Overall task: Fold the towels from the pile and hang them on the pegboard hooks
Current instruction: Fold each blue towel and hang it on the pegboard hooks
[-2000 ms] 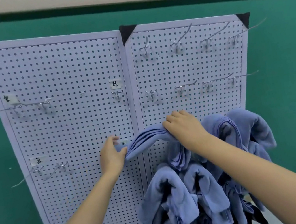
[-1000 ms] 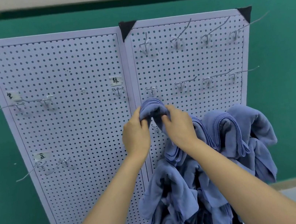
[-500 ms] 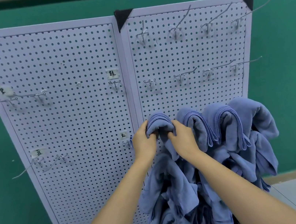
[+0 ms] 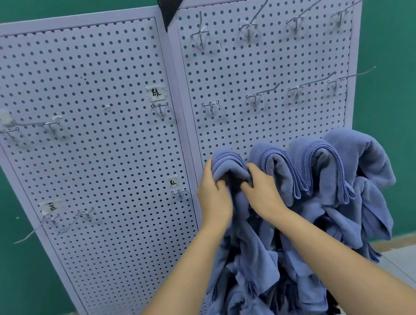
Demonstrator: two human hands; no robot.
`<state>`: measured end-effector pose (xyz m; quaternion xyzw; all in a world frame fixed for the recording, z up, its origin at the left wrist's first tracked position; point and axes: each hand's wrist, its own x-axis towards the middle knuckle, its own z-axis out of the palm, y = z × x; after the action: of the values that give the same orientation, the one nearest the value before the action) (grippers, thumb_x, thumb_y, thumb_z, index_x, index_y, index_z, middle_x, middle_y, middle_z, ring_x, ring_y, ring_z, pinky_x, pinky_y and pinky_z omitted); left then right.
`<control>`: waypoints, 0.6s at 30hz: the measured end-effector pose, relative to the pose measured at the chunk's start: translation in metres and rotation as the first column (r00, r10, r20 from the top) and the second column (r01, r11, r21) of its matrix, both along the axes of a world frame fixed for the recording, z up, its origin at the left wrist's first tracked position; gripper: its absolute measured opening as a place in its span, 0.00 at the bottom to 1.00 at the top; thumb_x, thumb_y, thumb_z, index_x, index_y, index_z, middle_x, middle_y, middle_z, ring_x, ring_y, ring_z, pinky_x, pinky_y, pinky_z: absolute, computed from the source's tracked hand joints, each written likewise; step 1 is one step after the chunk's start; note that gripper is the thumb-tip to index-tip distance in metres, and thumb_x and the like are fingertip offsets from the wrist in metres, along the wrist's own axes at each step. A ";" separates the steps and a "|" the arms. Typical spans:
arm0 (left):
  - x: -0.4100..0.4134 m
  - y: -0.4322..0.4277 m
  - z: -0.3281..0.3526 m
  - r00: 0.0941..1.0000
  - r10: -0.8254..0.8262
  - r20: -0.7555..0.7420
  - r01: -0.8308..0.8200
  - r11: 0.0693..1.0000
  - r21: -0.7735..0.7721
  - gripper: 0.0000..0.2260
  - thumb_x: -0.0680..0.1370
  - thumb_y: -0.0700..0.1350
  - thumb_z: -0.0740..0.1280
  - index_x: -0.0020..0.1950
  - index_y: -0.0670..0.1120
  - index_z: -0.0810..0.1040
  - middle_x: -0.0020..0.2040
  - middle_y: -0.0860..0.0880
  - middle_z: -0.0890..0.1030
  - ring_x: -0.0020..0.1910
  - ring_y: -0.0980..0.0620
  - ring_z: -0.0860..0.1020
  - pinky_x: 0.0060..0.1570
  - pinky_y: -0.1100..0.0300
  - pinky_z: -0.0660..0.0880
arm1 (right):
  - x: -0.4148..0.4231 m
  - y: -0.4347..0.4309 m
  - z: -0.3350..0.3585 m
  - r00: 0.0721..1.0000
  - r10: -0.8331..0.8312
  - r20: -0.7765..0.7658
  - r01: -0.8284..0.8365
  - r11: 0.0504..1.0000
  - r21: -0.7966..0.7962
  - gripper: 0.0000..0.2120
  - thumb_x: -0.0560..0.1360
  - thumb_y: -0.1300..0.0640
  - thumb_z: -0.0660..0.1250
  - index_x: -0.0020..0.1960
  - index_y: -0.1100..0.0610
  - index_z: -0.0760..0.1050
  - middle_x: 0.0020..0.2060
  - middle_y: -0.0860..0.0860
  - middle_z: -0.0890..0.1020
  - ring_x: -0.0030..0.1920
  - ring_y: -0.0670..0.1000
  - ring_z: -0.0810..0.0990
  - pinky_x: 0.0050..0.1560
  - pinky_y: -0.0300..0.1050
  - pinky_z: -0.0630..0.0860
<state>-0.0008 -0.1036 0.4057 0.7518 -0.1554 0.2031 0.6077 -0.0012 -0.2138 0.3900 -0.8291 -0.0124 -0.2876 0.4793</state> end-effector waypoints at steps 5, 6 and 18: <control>0.010 0.006 -0.018 0.997 0.017 0.080 -0.018 1.000 0.017 0.24 0.80 0.34 0.57 0.76 0.48 0.61 0.69 0.50 0.72 0.65 0.56 0.71 0.66 0.63 0.67 | -0.003 -0.004 0.001 0.997 0.063 0.037 -0.061 0.997 -0.053 0.22 0.76 0.68 0.62 0.68 0.54 0.68 0.52 0.46 0.78 0.50 0.45 0.76 0.50 0.27 0.69; 0.012 0.008 -0.016 0.994 0.018 0.110 -0.021 0.999 0.026 0.25 0.80 0.32 0.57 0.76 0.48 0.61 0.69 0.50 0.71 0.66 0.55 0.71 0.67 0.61 0.67 | -0.003 -0.004 0.003 0.996 0.057 0.070 -0.052 0.996 -0.068 0.24 0.76 0.67 0.61 0.70 0.54 0.66 0.52 0.46 0.78 0.49 0.43 0.76 0.49 0.24 0.68; 0.024 0.023 -0.024 0.996 -0.013 0.089 -0.014 0.957 0.291 0.30 0.79 0.33 0.58 0.78 0.51 0.54 0.70 0.47 0.69 0.66 0.51 0.70 0.67 0.59 0.67 | -0.005 -0.003 0.003 0.998 0.054 -0.025 -0.058 0.975 -0.215 0.24 0.76 0.66 0.65 0.70 0.55 0.66 0.55 0.54 0.79 0.54 0.53 0.78 0.57 0.45 0.75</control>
<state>0.0232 -0.0811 0.3815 0.8233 -0.2105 0.2117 0.4827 -0.0057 -0.2170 0.3932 -0.8783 -0.0623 -0.2631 0.3943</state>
